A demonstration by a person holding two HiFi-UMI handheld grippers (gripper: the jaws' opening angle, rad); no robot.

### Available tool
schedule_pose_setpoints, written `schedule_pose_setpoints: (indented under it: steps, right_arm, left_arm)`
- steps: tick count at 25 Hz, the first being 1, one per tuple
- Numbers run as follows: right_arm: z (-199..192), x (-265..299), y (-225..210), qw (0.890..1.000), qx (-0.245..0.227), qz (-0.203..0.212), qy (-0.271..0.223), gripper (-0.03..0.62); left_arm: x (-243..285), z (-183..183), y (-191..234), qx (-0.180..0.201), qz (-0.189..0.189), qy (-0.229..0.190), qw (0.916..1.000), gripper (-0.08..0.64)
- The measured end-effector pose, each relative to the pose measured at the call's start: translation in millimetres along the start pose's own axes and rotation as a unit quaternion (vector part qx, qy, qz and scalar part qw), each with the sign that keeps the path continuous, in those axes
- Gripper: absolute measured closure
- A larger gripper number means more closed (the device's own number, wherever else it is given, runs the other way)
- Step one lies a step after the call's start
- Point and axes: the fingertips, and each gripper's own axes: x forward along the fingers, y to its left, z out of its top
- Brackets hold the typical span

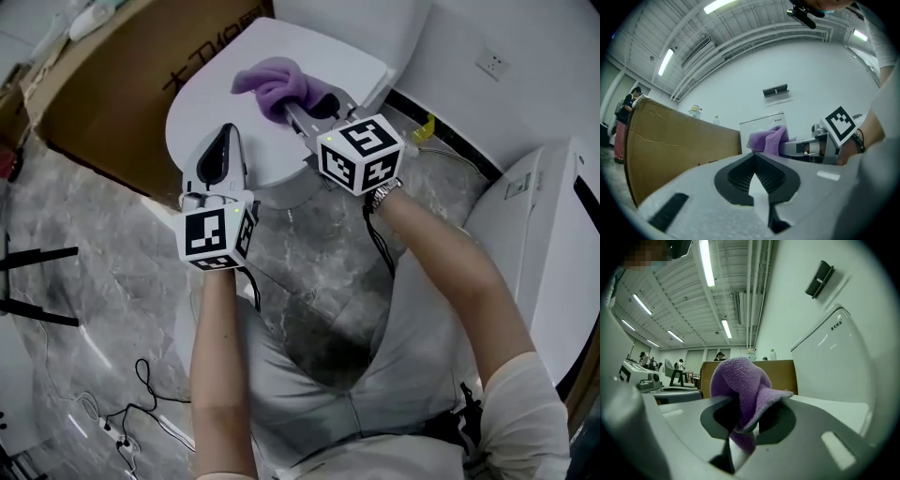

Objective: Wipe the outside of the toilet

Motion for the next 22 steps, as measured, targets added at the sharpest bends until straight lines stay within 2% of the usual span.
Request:
schedule_pose_setpoints:
  steps: [3,9,22]
  right_arm:
    - [0.5,-0.1,0.0,1.0,-0.005,0.0,0.002,0.515]
    - [0.5,-1.2,1.5,1.0,-0.011,-0.006,0.0,0.515]
    - [0.8,-0.8,1.0,1.0,-0.014,-0.006,-0.001,0.515]
  left_arm:
    - [1.0,0.3,-1.2,0.005,0.0,0.001,1.0,0.554]
    - [-1.8,1.7,3.6,-0.02,0.002,-0.008,0.9998,0.554]
    - [2.3,-0.2,0.4,0.004,0.006,0.005,1.0,0.555]
